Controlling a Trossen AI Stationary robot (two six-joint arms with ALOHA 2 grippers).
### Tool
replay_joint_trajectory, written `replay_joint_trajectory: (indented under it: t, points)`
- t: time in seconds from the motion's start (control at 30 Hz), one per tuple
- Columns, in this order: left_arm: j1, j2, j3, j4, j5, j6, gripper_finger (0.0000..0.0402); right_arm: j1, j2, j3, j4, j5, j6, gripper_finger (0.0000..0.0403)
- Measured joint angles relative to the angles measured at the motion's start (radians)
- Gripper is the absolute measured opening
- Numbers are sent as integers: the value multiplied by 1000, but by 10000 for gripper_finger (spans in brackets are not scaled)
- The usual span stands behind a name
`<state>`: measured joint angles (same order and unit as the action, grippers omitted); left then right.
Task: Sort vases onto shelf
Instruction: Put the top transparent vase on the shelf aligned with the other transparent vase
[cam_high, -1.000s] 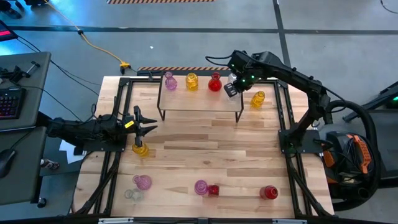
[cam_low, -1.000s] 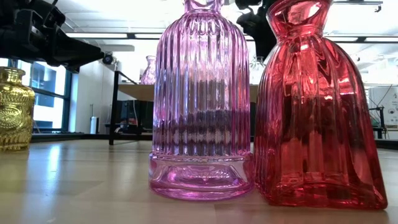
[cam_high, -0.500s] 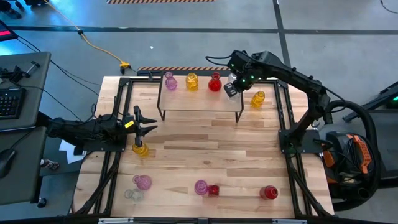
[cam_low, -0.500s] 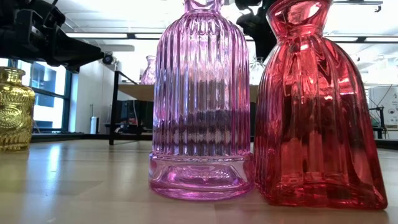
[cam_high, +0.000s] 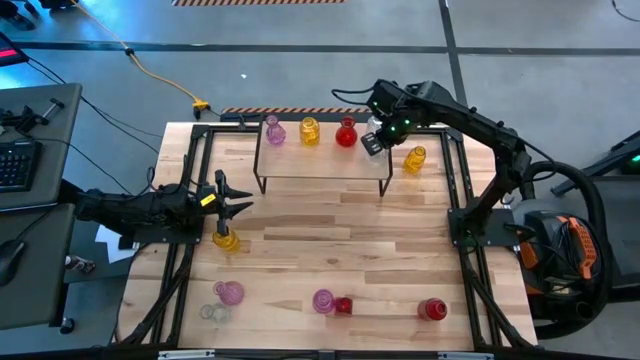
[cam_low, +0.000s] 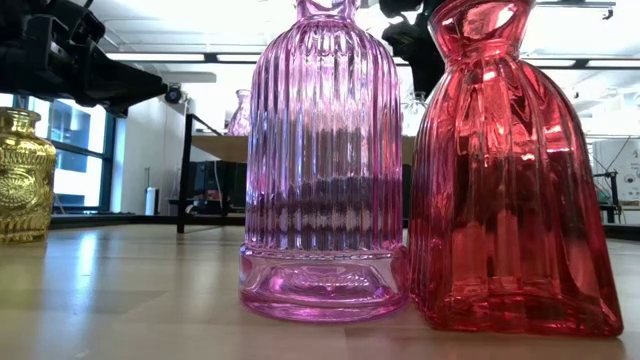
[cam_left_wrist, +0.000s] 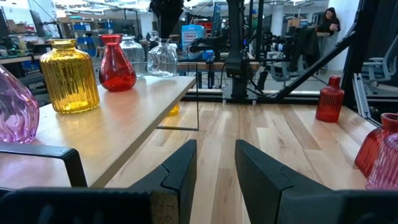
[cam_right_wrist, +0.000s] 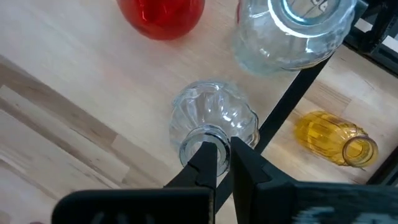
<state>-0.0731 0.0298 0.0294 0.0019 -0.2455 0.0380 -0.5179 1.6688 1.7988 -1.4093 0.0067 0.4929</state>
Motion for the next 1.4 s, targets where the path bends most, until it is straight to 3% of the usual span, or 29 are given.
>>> replay_joint_trajectory:
  t: [1.13, 1.4]
  points:
    - [0, 0, 0, 0, 0, 0, 100, -12, 36, 0, 30, 19, 0, 22]
    - [0, 0, 0, 0, 0, 0, 100, -16, 37, 0, 24, 31, -1, 71]
